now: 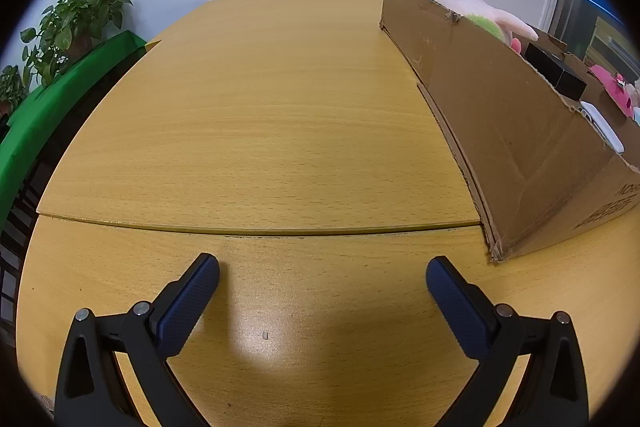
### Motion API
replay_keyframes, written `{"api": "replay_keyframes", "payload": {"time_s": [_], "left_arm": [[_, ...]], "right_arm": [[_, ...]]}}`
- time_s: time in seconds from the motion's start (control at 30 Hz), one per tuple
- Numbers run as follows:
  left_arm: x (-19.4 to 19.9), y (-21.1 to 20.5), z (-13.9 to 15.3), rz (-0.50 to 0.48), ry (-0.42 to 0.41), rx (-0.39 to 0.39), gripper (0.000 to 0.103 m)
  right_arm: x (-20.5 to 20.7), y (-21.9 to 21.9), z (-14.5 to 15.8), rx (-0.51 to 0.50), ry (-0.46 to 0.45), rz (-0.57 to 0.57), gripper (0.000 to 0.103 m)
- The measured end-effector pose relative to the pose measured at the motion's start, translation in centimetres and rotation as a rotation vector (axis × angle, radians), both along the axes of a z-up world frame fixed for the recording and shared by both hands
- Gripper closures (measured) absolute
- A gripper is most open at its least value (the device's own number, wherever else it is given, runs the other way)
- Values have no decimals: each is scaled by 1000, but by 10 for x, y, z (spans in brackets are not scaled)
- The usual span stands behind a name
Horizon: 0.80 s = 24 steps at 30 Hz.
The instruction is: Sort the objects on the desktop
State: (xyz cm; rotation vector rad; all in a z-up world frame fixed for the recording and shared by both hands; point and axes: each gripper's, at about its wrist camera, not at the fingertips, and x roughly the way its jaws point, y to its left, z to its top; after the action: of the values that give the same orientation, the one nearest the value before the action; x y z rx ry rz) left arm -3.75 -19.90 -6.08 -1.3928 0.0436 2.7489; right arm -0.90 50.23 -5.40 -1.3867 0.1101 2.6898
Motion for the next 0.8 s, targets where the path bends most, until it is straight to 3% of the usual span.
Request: {"api": "replay_keyframes", "payload": {"time_s": [0.8], "left_arm": [[-1, 1, 2, -6, -3, -3, 0]], "right_arm": [[-2, 0, -2, 1, 2, 1, 0]]}}
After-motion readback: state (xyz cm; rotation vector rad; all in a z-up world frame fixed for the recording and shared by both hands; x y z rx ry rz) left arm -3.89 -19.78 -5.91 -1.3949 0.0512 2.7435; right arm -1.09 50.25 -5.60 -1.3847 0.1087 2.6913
